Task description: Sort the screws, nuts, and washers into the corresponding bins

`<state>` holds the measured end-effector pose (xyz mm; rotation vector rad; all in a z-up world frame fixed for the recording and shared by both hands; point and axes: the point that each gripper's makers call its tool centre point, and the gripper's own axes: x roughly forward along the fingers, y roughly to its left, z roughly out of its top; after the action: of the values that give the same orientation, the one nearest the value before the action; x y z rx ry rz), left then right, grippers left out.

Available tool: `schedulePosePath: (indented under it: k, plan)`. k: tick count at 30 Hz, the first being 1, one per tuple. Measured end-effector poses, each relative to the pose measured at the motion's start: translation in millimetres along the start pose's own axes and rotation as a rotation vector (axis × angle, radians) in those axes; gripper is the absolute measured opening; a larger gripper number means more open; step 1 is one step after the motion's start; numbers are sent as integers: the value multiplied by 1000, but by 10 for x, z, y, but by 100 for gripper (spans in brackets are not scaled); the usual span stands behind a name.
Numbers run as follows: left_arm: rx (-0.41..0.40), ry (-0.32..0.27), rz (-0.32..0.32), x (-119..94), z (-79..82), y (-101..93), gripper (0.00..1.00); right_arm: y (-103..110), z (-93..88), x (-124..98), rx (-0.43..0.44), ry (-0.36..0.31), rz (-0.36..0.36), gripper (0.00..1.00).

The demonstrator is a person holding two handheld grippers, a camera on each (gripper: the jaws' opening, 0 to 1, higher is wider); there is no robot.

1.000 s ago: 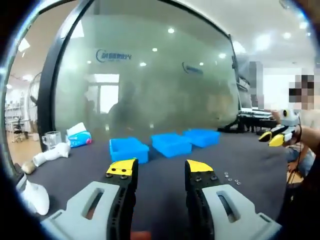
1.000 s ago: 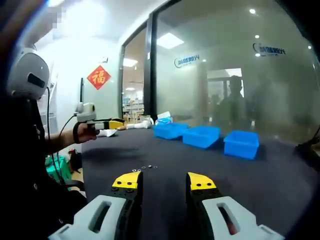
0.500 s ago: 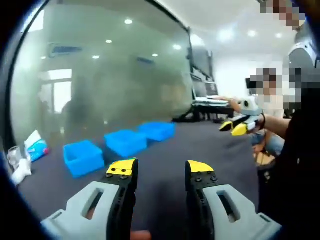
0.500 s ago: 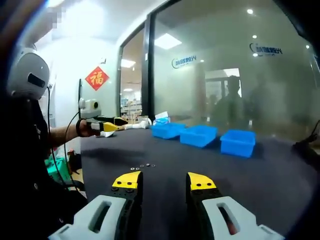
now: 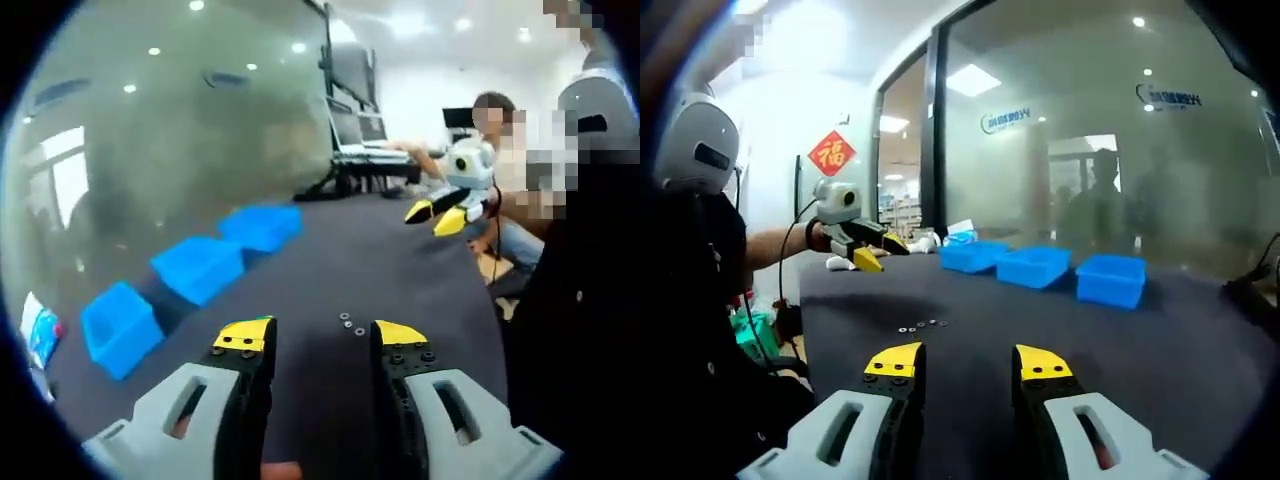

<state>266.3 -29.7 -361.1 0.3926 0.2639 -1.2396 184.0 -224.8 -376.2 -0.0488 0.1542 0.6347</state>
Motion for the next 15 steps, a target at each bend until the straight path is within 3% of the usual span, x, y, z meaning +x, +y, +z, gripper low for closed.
schedulePosePath:
  k: [2, 6, 7, 12, 15]
  plan:
    - [-13, 30, -11, 110, -6, 19, 36, 1, -7, -10, -2, 2, -1, 31]
    - [-36, 150, -76, 324, -108, -52, 30, -7, -11, -36, -5, 2, -3, 31]
    - [-30, 160, -79, 415, -79, -138, 29, -11, -13, -44, -7, 2, -5, 31]
    - [-83, 308, -147, 599, -226, -237, 32, -24, -48, -74, -6, 0, -12, 31]
    - [-81, 343, -143, 718, -230, -222, 31, -30, -71, -84, -5, -1, -15, 31]
